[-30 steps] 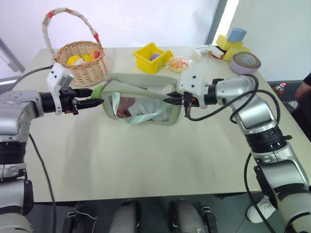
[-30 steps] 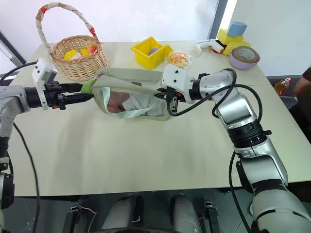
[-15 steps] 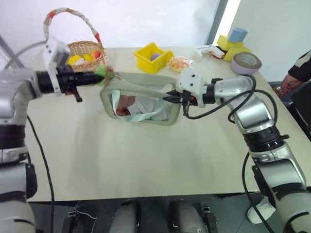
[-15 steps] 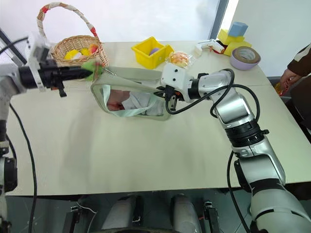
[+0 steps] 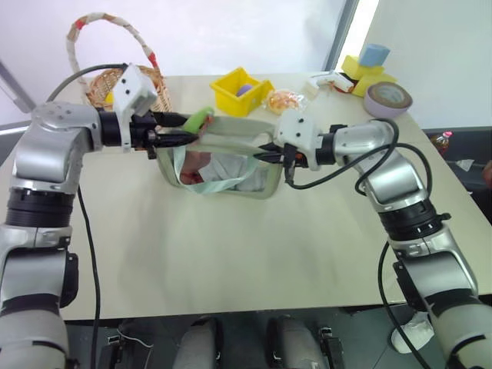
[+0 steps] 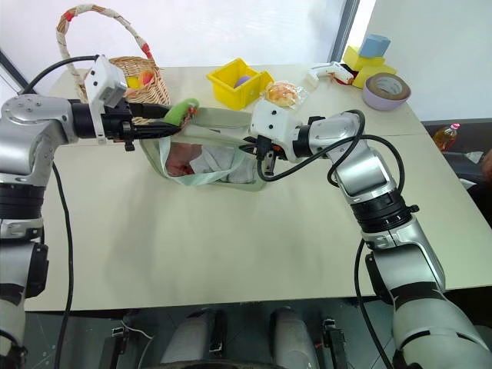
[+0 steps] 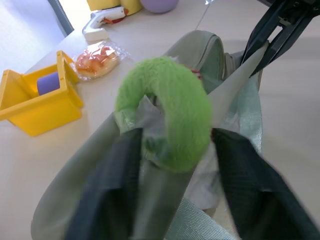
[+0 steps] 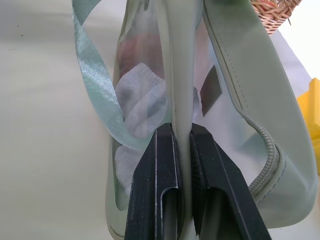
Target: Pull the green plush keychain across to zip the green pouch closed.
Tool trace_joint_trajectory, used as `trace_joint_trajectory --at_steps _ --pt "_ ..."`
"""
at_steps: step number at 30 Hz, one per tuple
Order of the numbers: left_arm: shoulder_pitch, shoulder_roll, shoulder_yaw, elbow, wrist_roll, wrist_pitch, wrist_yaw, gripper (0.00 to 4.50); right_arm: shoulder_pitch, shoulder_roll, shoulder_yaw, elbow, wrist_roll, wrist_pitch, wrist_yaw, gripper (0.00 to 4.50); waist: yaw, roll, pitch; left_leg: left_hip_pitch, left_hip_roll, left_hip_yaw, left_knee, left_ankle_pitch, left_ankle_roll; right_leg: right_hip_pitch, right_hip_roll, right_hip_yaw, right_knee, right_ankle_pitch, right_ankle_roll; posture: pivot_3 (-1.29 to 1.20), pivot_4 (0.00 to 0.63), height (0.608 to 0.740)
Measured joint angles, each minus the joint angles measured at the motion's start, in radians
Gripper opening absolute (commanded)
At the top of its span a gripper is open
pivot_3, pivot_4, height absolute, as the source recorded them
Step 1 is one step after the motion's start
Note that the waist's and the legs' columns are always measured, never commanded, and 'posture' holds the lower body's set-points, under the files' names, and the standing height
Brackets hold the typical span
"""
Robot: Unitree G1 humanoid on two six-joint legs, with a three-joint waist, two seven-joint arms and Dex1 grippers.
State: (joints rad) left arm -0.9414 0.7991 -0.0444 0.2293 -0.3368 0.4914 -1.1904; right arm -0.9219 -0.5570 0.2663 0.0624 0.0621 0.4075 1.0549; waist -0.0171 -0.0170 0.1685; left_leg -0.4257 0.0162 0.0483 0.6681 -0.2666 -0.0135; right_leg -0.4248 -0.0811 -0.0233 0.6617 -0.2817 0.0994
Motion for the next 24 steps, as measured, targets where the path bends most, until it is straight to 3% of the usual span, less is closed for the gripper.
trace_joint_trajectory --at_steps 2,11,21,24 --pt "-0.014 0.0 0.004 -0.009 -0.004 0.011 0.0 4.47 0.0 0.001 0.0 0.0 0.0 0.0 -0.001 0.0 -0.001 0.0 0.0 0.0 0.0 0.0 0.0 0.0 0.0 0.0 0.0 0.0 0.0 0.0 0.0 0.0 0.15 0.739" --pt "0.013 0.178 0.023 -0.026 0.025 -0.015 -0.082 4.47 0.0 0.014 0.0 0.0 -0.001 -0.001 -0.006 0.0 -0.003 0.0 0.0 0.0 0.0 0.001 0.0 0.0 0.001 0.0 0.0 0.0 0.0 0.0 0.0 0.0 0.15 0.739" --pt "0.11 0.116 0.021 0.177 0.117 -0.203 -0.03 4.47 0.0 0.028 0.0 0.003 -0.001 -0.003 -0.003 0.0 0.0 0.0 0.0 0.0 0.0 0.0 0.0 -0.001 0.001 0.0 0.0 0.0 0.0 0.0 0.0 0.0 0.15 0.739" --pt "0.101 0.084 0.022 0.229 0.128 -0.226 -0.02 3.62 -0.001 0.028 0.0 0.004 -0.001 -0.004 0.001 0.0 0.0 0.0 0.0 0.0 0.0 0.0 0.0 -0.001 0.002 0.0 0.0 0.0 0.0 0.0 0.0 0.0 0.15 0.739"
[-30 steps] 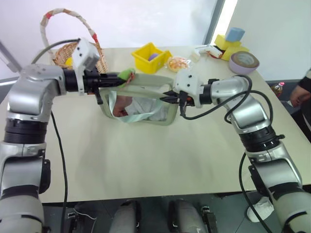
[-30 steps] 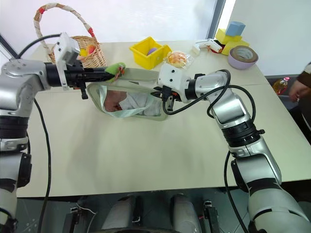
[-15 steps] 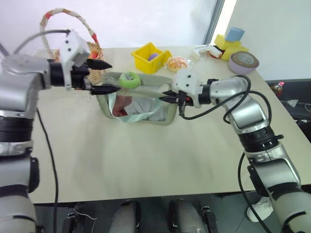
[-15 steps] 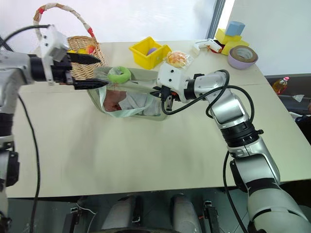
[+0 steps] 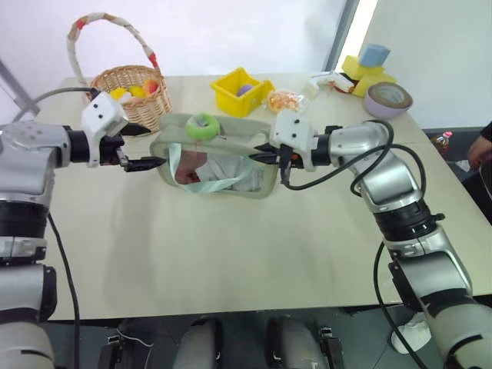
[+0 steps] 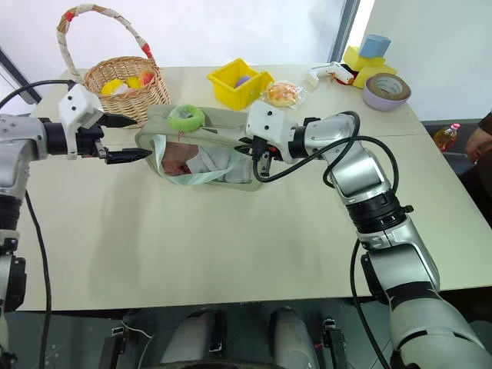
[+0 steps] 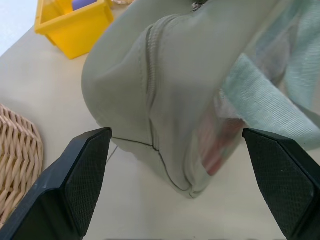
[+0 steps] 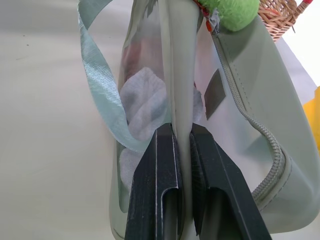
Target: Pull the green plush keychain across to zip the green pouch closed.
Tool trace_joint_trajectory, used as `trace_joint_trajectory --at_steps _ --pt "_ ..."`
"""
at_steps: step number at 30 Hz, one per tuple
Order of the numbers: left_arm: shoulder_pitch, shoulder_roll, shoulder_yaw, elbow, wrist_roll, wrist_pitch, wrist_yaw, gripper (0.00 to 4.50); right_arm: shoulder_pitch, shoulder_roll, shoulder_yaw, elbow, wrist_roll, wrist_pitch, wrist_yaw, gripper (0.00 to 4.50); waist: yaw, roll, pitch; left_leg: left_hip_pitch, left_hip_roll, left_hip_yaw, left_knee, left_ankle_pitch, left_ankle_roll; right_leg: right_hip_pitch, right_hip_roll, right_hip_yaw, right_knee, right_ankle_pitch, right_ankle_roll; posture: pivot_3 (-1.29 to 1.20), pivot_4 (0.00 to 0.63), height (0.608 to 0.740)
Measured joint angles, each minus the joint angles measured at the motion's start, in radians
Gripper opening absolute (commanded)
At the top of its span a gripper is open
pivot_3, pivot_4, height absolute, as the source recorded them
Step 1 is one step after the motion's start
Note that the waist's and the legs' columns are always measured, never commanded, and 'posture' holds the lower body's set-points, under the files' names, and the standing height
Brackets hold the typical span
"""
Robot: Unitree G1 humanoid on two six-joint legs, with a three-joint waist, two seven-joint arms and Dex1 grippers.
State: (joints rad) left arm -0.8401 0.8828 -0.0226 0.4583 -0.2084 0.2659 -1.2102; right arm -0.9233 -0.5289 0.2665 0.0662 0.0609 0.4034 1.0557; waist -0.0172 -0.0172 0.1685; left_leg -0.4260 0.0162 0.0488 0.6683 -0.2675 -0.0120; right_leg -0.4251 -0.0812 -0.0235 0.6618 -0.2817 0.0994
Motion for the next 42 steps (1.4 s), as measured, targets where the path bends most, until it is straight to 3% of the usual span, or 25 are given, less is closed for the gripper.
trace_joint_trajectory --at_steps 7,14,17,20,26,31,36,42 --pt "-0.028 -0.008 0.007 -0.002 -0.019 0.011 -0.039 0.05 -0.001 0.0 0.0 0.002 -0.001 0.0 0.001 0.0 0.0 0.0 0.0 0.0 0.0 0.0 0.0 0.0 -0.001 0.0 0.0 0.0 0.0 0.0 0.0 0.0 0.15 0.739" --pt "-0.025 -0.006 0.007 -0.022 -0.019 0.042 -0.051 0.01 -0.012 0.001 0.0 0.026 -0.001 -0.005 -0.005 0.0 0.0 0.0 0.0 0.0 0.0 0.0 0.0 0.0 -0.001 0.0 0.0 0.0 0.0 0.0 0.0 0.0 0.15 0.739" --pt "-0.012 0.002 0.007 -0.055 -0.019 0.059 -0.056 0.0 -0.027 -0.001 0.0 0.048 0.0 -0.003 0.002 1.12 0.0 0.0 0.0 0.0 0.0 0.0 0.0 0.0 -0.001 0.0 0.0 0.0 0.0 0.0 0.0 0.0 0.15 0.739" --pt "-0.003 0.002 0.008 -0.075 -0.02 0.065 -0.056 0.0 -0.055 -0.005 0.0 0.079 0.0 -0.004 0.013 2.62 0.0 0.0 0.0 0.0 0.0 0.0 0.0 0.0 -0.001 0.0 0.0 0.0 0.0 0.0 0.0 0.0 0.15 0.739" --pt "0.019 0.009 0.018 -0.121 -0.023 0.095 -0.053 0.0 -0.16 -0.048 -0.013 0.127 0.007 0.001 0.067 2.62 0.001 0.0 0.0 0.0 0.0 0.0 0.0 0.0 0.001 0.0 0.0 0.0 0.0 0.0 0.0 0.0 0.15 0.739" --pt "0.022 0.011 0.021 -0.129 -0.024 0.101 -0.053 0.0 -0.214 0.067 -0.043 0.106 0.058 0.053 0.03 2.62 -0.005 0.0 0.0 0.0 0.0 0.0 0.0 0.001 -0.001 0.0 0.0 0.0 0.001 0.0 0.0 0.0 0.15 0.739" --pt "0.022 0.01 0.021 -0.13 -0.033 0.102 -0.05 0.0 -0.203 0.199 0.03 0.112 0.028 0.015 -0.053 2.62 0.0 0.0 0.0 0.0 0.0 0.0 0.0 0.001 -0.001 -0.001 0.0 0.0 0.001 0.0 0.0 0.0 0.15 0.739" --pt "0.036 0.018 0.025 -0.15 -0.041 0.119 -0.047 0.0 -0.204 0.214 0.047 0.183 -0.02 -0.066 -0.088 2.62 0.0 0.0 0.0 -0.001 0.0 0.0 0.0 0.001 -0.001 -0.001 -0.001 0.0 0.001 0.0 0.0 0.0 0.15 0.739"
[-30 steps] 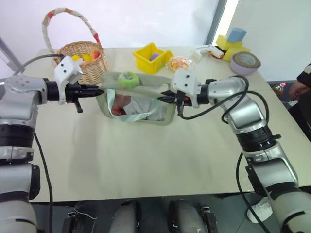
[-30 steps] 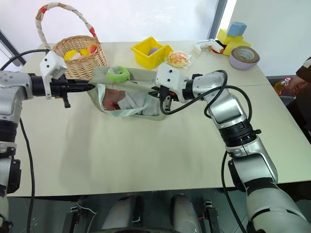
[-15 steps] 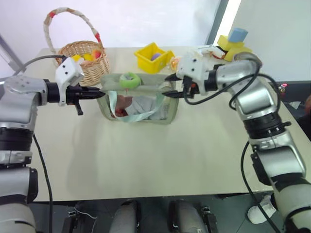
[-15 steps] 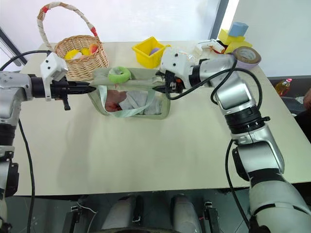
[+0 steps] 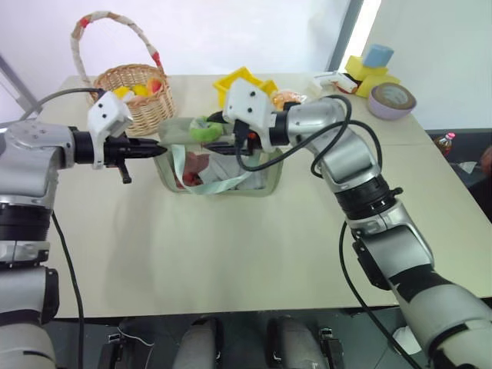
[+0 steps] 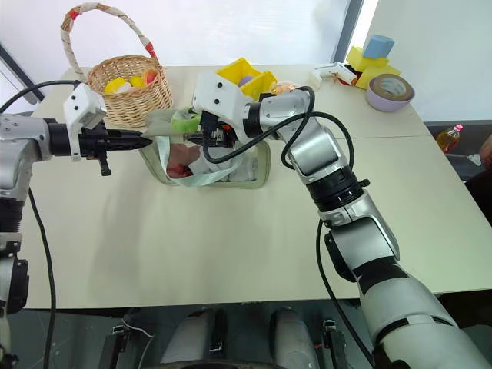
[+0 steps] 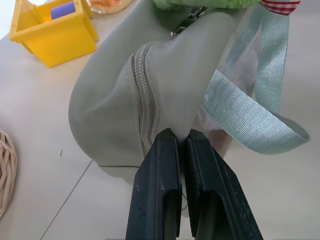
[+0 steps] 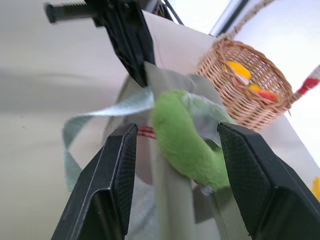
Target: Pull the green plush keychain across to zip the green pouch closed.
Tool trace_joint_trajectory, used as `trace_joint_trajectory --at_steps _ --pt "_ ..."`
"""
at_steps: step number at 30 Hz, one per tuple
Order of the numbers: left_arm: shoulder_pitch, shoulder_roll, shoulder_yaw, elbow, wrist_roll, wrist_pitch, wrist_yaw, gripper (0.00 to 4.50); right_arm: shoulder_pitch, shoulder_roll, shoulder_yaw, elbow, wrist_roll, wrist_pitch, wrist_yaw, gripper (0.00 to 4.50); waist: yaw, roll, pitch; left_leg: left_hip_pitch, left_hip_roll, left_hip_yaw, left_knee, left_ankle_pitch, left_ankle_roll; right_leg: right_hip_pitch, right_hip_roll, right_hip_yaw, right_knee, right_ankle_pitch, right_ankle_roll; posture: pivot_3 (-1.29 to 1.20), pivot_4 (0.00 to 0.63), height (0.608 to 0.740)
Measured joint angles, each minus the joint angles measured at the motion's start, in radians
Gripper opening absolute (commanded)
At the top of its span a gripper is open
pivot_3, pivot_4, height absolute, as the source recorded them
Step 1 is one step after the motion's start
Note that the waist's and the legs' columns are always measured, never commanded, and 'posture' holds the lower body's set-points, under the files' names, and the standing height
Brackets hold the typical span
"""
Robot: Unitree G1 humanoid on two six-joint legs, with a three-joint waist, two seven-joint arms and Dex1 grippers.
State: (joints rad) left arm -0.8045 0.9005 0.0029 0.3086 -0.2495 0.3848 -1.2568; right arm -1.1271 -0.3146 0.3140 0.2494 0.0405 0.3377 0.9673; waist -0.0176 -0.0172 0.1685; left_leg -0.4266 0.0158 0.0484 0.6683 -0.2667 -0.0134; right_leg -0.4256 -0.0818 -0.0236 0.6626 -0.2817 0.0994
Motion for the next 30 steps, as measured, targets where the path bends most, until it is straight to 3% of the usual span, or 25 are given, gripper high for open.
trace_joint_trajectory --at_steps 4,6,9,10,15,19,30 --pt "0.015 0.003 0.013 -0.018 -0.001 0.006 0.003 0.0 -0.001 0.024 -0.003 0.037 -0.009 -0.018 -0.01 2.62 -0.003 0.0 0.0 0.0 0.0 0.0 0.0 0.0 0.0 0.0 0.001 0.0 0.0 0.0 0.0 0.0 0.15 0.739" --pt "0.015 0.003 0.013 -0.019 -0.001 0.006 0.007 0.0 -0.001 0.036 -0.009 0.046 0.0 -0.016 -0.01 1.87 -0.003 0.0 0.0 0.0 0.0 0.0 0.0 0.0 0.0 0.0 0.0 0.0 0.0 0.0 0.0 0.0 0.15 0.739" --pt "0.016 0.002 0.013 -0.019 -0.001 0.006 0.015 0.0 -0.001 0.041 -0.02 0.049 0.015 -0.007 -0.008 0.28 -0.003 0.0 0.0 0.0 0.0 0.0 0.0 0.0 0.0 0.0 0.0 0.0 0.0 0.0 0.0 0.0 0.15 0.739" --pt "0.017 0.002 0.013 -0.019 -0.001 0.006 0.016 0.0 -0.002 0.041 -0.024 0.049 0.02 -0.001 -0.007 0.04 -0.002 0.0 0.0 0.0 0.0 0.0 0.0 0.0 0.0 0.0 0.0 0.0 0.0 0.0 0.0 0.0 0.15 0.739" --pt "0.016 -0.001 0.013 -0.019 -0.001 0.006 0.021 0.0 -0.003 0.047 -0.058 0.047 0.054 0.045 -0.012 0.04 -0.002 0.0 0.0 0.0 0.0 0.0 0.0 0.0 0.0 0.0 0.0 0.0 0.0 0.0 0.0 0.0 0.15 0.739" --pt "0.017 -0.003 0.013 -0.019 -0.002 0.005 0.021 0.0 -0.026 0.047 -0.147 0.013 0.117 0.188 -0.077 0.04 0.0 0.0 0.0 0.0 0.001 0.0 0.0 0.0 0.0 0.0 0.0 0.0 0.0 0.0 0.0 0.0 0.15 0.739" --pt "0.055 0.006 0.031 -0.042 -0.024 0.005 0.024 0.0 0.107 -0.248 -0.174 -0.22 0.06 0.363 -0.173 0.04 0.001 0.0 0.0 0.0 0.0 0.0 0.0 -0.002 0.003 0.0 0.0 0.0 0.0 0.0 0.0 0.0 0.15 0.739"
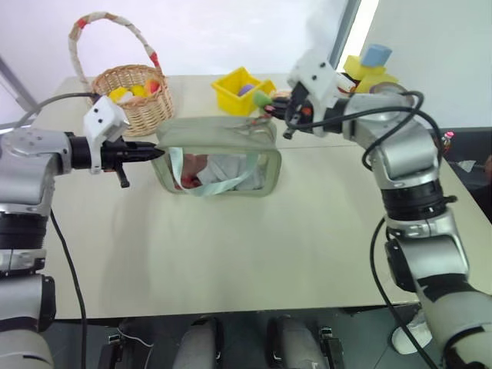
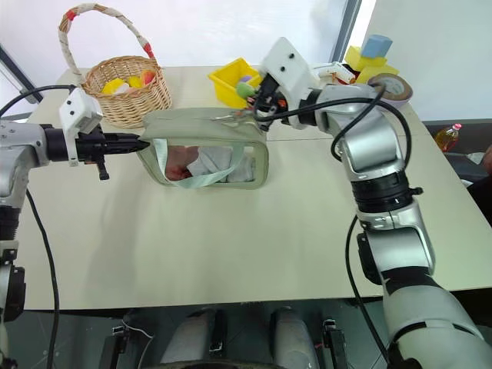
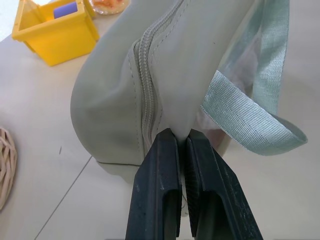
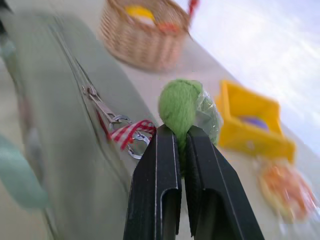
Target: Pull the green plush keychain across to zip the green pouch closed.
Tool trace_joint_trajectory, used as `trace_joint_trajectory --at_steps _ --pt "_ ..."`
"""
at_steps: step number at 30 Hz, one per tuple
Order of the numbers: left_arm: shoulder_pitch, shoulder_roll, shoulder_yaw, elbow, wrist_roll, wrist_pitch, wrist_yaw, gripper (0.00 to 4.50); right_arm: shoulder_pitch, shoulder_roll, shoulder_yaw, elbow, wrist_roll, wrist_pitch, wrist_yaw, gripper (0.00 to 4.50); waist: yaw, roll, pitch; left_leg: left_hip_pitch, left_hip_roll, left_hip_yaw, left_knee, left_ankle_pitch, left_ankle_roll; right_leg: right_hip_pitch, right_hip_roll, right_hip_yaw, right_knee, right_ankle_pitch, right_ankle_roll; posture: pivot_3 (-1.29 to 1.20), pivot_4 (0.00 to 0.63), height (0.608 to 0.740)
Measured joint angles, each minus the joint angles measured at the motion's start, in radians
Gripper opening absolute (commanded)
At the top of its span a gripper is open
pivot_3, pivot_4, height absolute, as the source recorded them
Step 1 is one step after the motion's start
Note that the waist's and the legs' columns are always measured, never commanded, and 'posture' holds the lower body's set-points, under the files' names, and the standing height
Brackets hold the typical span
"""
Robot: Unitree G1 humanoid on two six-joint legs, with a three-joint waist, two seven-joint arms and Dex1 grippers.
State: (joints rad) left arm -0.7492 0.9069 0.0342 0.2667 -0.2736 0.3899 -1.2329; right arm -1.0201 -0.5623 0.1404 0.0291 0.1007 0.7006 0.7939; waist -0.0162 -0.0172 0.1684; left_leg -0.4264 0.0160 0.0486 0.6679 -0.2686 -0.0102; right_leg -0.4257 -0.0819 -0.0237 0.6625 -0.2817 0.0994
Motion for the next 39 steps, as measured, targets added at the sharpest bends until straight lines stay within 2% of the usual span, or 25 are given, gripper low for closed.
trace_joint_trajectory --at_steps 5,13,19,24,28,31,32,34,35,39 --pt "0.002 -0.002 0.0 -0.005 -0.001 0.012 0.008 0.0 0.06 -0.053 -0.02 -0.047 -0.029 0.02 -0.068 0.04 0.001 0.0 0.0 0.0 0.0 0.0 0.0 -0.001 0.001 0.0 0.0 0.0 0.0 0.0 0.0 0.0 0.15 0.739" --pt "0.01 -0.004 0.0 -0.023 -0.012 0.022 0.016 0.0 0.208 -0.036 -0.057 -0.041 -0.052 0.029 -0.203 0.04 0.002 0.0 0.0 0.0 0.0 0.0 0.0 0.0 0.0 0.0 0.0 0.0 0.0 0.0 0.0 0.0 0.15 0.739" --pt "0.036 -0.003 0.011 -0.06 -0.022 0.045 0.026 0.0 0.374 0.117 -0.073 0.048 -0.028 -0.03 -0.261 0.04 0.002 -0.001 -0.001 0.001 0.0 0.0 0.0 0.0 0.0 0.001 0.0 0.001 -0.001 0.0 0.0 0.0 0.15 0.739" --pt "0.048 -0.001 0.019 -0.087 -0.024 0.066 0.036 0.0 0.393 0.185 -0.061 0.073 -0.023 -0.081 -0.277 0.04 0.0 -0.001 -0.001 0.001 0.0 0.0 0.0 0.0 -0.001 0.001 0.0 0.0 0.0 0.0 0.0 0.0 0.15 0.739" --pt "0.071 0.008 0.028 -0.119 -0.036 0.086 0.038 0.0 0.421 0.185 -0.01 0.108 -0.054 -0.167 -0.269 0.04 0.0 -0.001 -0.001 0.001 0.0 0.0 0.0 0.0 0.0 0.001 0.0 0.001 0.0 0.0 0.0 0.0 0.15 0.739" --pt "0.079 0.011 0.03 -0.133 -0.043 0.096 0.042 0.0 0.422 0.144 0.021 0.115 -0.09 -0.229 -0.25 0.04 0.0 -0.001 -0.001 0.001 0.0 0.0 0.0 0.0 0.0 0.001 0.0 0.001 0.0 0.0 0.0 0.0 0.15 0.739" --pt "0.08 0.012 0.031 -0.134 -0.044 0.099 0.045 0.0 0.422 0.138 0.02 0.115 -0.09 -0.235 -0.24 0.72 0.0 -0.001 -0.001 0.001 0.0 0.0 0.0 0.0 0.0 0.001 0.0 0.001 0.0 0.0 0.0 0.0 0.15 0.739" --pt "0.08 0.012 0.032 -0.137 -0.045 0.102 0.054 0.72 0.418 0.117 0.014 0.115 -0.076 -0.23 -0.2 1.46 0.0 -0.001 -0.001 0.001 0.0 0.0 0.0 0.0 0.0 0.001 0.0 0.001 0.0 0.0 0.0 0.0 0.15 0.739" --pt "0.081 0.012 0.032 -0.139 -0.045 0.102 0.057 1.01 0.415 0.103 0.008 0.115 -0.071 -0.224 -0.18 1.97 0.0 -0.001 -0.001 0.001 0.0 0.0 0.0 0.0 0.0 0.001 0.0 0.001 -0.001 0.0 0.0 0.0 0.15 0.739" --pt "0.075 0.016 0.043 -0.108 -0.075 0.138 0.055 3.0 0.37 -0.047 -0.05 0.058 0.066 -0.118 0.024 4.03 0.003 0.001 0.0 0.0 0.001 0.0 0.0 -0.001 0.001 0.001 0.0 0.001 -0.001 0.0 0.0 0.0 0.15 0.739"
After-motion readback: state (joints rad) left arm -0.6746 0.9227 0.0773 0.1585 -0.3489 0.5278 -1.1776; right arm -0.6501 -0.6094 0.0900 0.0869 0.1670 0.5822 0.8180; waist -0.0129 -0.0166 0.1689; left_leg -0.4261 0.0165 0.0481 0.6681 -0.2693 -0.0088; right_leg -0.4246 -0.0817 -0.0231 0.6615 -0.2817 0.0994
